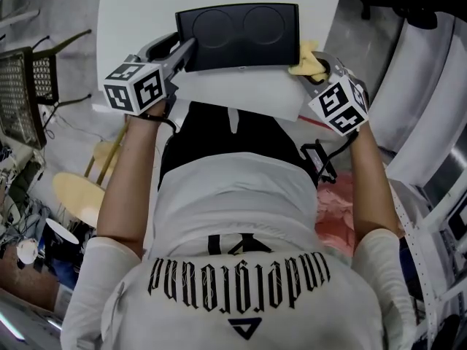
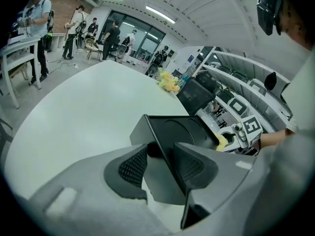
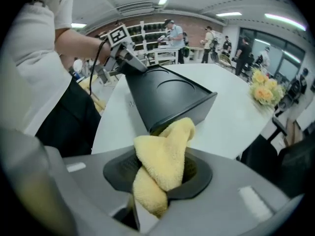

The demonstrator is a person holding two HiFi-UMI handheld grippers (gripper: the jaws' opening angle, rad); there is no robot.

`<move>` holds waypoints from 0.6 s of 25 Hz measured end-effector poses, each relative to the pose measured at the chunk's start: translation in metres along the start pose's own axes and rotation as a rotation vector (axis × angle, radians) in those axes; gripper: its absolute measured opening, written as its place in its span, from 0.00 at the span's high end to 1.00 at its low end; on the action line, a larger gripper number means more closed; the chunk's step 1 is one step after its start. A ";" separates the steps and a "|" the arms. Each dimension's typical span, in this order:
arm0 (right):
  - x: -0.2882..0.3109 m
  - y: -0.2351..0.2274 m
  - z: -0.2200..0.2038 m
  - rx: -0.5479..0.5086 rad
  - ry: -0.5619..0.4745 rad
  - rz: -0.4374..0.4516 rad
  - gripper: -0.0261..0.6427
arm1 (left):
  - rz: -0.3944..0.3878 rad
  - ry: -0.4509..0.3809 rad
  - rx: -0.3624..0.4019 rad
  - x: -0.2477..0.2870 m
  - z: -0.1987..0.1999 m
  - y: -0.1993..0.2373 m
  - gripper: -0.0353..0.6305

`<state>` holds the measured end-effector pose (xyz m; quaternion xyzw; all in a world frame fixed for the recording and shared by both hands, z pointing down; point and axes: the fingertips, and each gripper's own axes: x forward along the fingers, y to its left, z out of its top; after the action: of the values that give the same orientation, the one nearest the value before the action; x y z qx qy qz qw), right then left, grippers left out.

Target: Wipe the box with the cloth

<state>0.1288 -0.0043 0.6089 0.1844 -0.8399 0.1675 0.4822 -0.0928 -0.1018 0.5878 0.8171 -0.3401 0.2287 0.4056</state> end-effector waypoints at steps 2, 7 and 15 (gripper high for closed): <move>0.000 -0.001 0.002 0.157 -0.027 -0.026 0.77 | -0.005 0.000 0.003 -0.002 0.000 0.001 0.67; 0.002 -0.004 -0.001 0.613 -0.110 -0.105 0.77 | -0.023 0.009 0.008 -0.004 0.000 0.003 0.67; 0.001 0.003 0.004 0.818 -0.124 -0.175 0.77 | -0.044 0.034 0.022 -0.002 0.003 0.005 0.67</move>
<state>0.1242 -0.0032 0.6077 0.4410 -0.7128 0.4342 0.3299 -0.0977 -0.1060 0.5870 0.8247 -0.3127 0.2371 0.4073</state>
